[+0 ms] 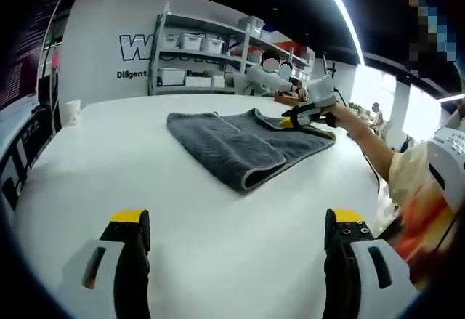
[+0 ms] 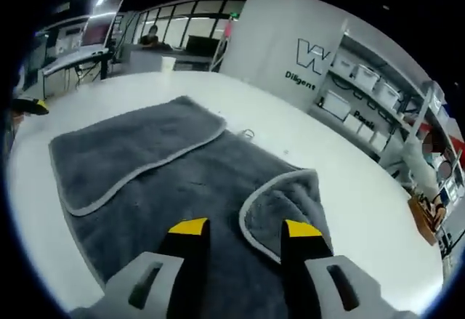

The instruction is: Open the folded towel by lifting each exposed corner and separating the folded layers until the towel lies flat within the target outline without major curled edges

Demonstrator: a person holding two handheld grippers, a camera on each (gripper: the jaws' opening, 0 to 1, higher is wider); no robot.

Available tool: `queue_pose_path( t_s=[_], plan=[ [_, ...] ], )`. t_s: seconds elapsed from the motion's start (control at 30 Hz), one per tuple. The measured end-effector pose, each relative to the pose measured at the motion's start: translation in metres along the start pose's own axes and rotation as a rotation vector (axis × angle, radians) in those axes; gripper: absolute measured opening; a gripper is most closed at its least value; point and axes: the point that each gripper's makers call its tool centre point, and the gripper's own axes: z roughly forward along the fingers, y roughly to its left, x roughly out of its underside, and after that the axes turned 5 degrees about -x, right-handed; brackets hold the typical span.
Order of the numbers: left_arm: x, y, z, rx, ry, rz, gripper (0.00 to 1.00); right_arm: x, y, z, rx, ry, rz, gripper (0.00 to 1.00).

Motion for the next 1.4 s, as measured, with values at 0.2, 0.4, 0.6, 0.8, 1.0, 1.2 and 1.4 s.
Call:
queue_pose_path(
  t_s=[0.2, 0.4, 0.6, 0.8, 1.0, 1.2, 1.4],
  plan=[
    [0.001, 0.002, -0.003, -0.009, -0.005, -0.008, 0.99, 0.007, -0.003, 0.023, -0.006, 0.054, -0.009, 0.25],
    [0.002, 0.004, -0.005, -0.014, -0.005, -0.012, 0.99, 0.013, -0.008, 0.033, -0.009, 0.073, 0.022, 0.16],
    [0.002, 0.004, -0.005, -0.017, -0.006, -0.011, 0.98, 0.020, -0.013, 0.037, 0.001, 0.089, 0.032, 0.02],
    [0.004, 0.007, -0.006, -0.027, -0.002, -0.016, 0.98, 0.018, -0.015, 0.031, 0.002, 0.070, 0.038, 0.00],
    [0.003, 0.006, -0.005, -0.023, -0.002, -0.014, 0.98, 0.007, -0.038, 0.015, 0.067, 0.035, 0.041, 0.00],
    [0.003, 0.005, -0.004, -0.021, 0.001, -0.013, 0.98, -0.003, -0.091, -0.014, 0.210, 0.008, 0.049, 0.00],
    [0.002, 0.006, -0.004, -0.024, 0.001, -0.014, 0.98, -0.007, -0.134, -0.030, 0.311, 0.013, 0.053, 0.00]
  ],
)
